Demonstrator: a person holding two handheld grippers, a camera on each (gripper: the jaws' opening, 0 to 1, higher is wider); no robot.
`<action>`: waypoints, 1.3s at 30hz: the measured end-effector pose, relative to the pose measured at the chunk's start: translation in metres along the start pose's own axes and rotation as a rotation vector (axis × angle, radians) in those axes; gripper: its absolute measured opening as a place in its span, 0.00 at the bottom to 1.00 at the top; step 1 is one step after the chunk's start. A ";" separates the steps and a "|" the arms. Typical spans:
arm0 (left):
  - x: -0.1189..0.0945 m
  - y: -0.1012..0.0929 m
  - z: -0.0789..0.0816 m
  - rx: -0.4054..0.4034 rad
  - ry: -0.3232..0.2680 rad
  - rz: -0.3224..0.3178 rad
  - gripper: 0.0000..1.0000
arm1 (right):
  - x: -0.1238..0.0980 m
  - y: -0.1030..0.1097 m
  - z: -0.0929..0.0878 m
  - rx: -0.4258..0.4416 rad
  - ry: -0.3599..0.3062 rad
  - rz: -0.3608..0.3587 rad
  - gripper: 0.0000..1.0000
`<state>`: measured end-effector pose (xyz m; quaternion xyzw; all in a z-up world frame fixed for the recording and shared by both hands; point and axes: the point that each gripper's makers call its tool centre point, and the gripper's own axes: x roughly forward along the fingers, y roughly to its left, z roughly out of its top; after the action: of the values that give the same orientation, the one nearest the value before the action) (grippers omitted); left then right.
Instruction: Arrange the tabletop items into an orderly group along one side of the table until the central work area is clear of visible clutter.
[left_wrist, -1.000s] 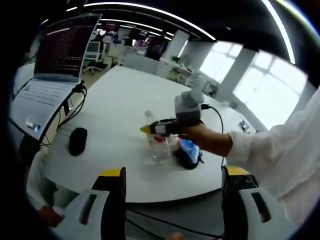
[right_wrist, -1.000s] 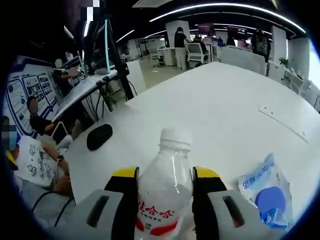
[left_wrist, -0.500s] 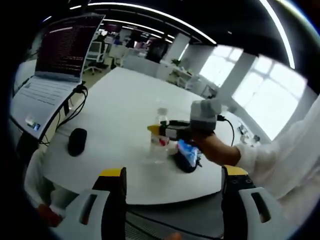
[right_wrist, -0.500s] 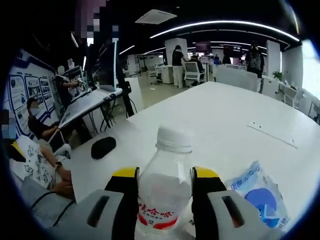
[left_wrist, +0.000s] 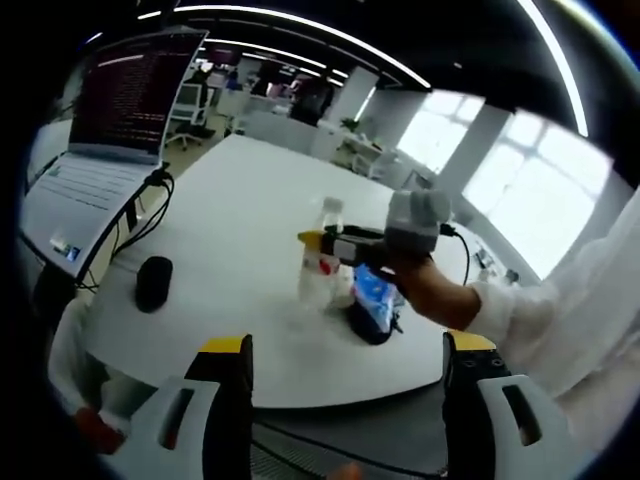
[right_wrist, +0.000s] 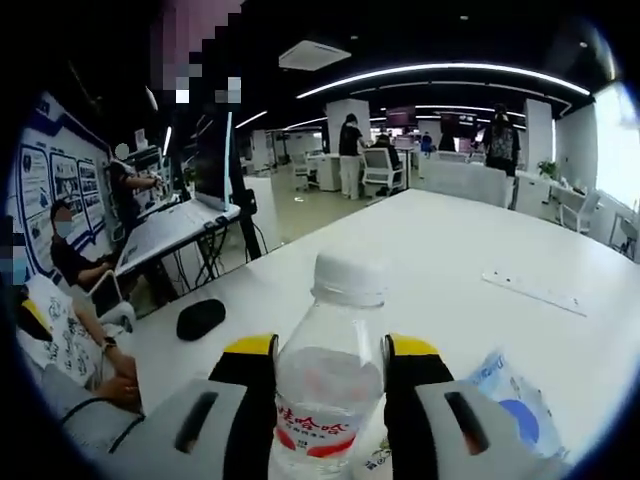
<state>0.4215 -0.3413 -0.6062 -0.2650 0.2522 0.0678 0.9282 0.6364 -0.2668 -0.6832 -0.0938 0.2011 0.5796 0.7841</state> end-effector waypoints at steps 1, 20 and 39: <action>-0.001 0.001 -0.001 -0.003 0.002 0.002 0.74 | 0.002 -0.003 0.002 0.000 -0.011 -0.014 0.38; 0.005 0.010 -0.002 -0.040 0.025 0.001 0.73 | 0.028 -0.047 0.034 0.056 -0.093 -0.168 0.38; 0.013 0.020 -0.003 -0.067 0.073 -0.017 0.72 | 0.064 -0.093 0.042 0.098 -0.132 -0.344 0.38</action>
<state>0.4264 -0.3258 -0.6246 -0.3003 0.2811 0.0588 0.9096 0.7494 -0.2242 -0.6799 -0.0506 0.1582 0.4315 0.8867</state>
